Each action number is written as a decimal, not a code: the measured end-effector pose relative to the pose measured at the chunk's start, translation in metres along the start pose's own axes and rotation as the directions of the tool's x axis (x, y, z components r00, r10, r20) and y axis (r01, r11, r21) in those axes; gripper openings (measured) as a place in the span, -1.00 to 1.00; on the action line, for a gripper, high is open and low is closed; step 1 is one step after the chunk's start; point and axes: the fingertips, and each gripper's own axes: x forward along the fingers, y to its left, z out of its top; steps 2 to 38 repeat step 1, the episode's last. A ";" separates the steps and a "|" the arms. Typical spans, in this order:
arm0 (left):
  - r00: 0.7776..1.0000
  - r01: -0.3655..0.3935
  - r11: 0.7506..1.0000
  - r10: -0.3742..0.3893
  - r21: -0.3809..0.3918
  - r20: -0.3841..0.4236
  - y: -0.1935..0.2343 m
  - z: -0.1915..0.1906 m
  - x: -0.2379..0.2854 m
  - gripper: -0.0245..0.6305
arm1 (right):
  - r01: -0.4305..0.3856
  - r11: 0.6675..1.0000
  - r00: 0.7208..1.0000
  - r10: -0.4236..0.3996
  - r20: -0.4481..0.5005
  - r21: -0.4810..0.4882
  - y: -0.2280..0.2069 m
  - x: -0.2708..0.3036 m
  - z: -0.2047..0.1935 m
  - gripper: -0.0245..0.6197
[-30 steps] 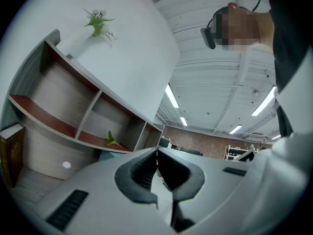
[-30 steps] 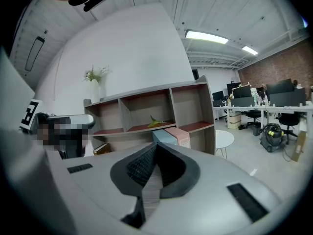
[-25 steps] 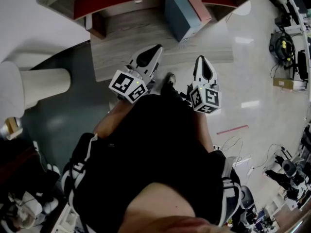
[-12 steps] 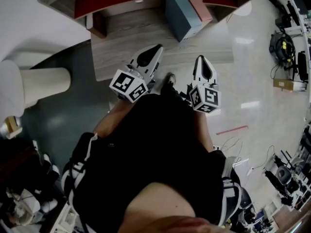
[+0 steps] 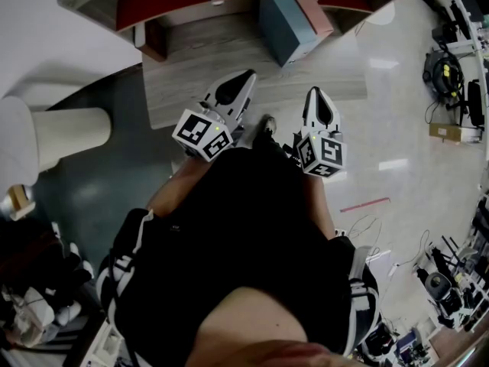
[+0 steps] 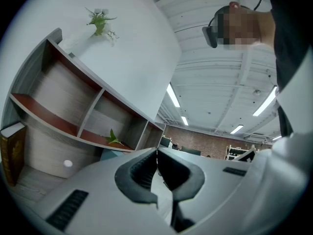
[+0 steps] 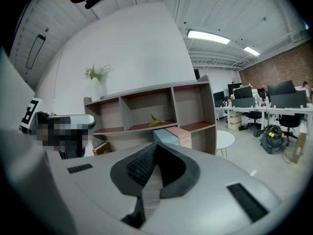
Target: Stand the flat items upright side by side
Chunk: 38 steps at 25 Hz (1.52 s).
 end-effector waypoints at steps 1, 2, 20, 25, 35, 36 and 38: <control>1.000 0.000 1.000 0.000 0.000 0.001 0.000 0.000 0.000 -0.85 | 0.002 1.000 1.000 -0.002 0.000 0.000 0.000 0.000 0.000 -0.85; 1.000 0.000 1.000 0.000 0.000 0.001 0.000 0.000 0.000 -0.85 | 0.002 1.000 1.000 -0.002 0.000 0.000 0.000 0.000 0.000 -0.85; 1.000 0.000 1.000 0.000 0.000 0.001 0.000 0.000 0.000 -0.85 | 0.002 1.000 1.000 -0.002 0.000 0.000 0.000 0.000 0.000 -0.85; 1.000 0.000 1.000 0.000 0.000 0.001 0.000 0.000 0.000 -0.85 | 0.002 1.000 1.000 -0.002 0.000 0.000 0.000 0.000 0.000 -0.85; 1.000 0.000 1.000 0.000 0.000 0.001 0.000 0.000 0.000 -0.85 | 0.002 1.000 1.000 -0.002 0.000 0.000 0.000 0.000 0.000 -0.85; 1.000 0.000 1.000 0.000 0.000 0.001 0.000 0.000 0.000 -0.85 | 0.002 1.000 1.000 -0.002 0.000 0.000 0.000 0.000 0.000 -0.85; 1.000 0.000 1.000 0.000 0.000 0.001 0.000 0.000 0.000 -0.85 | 0.002 1.000 1.000 -0.002 0.000 0.000 0.000 0.000 0.000 -0.85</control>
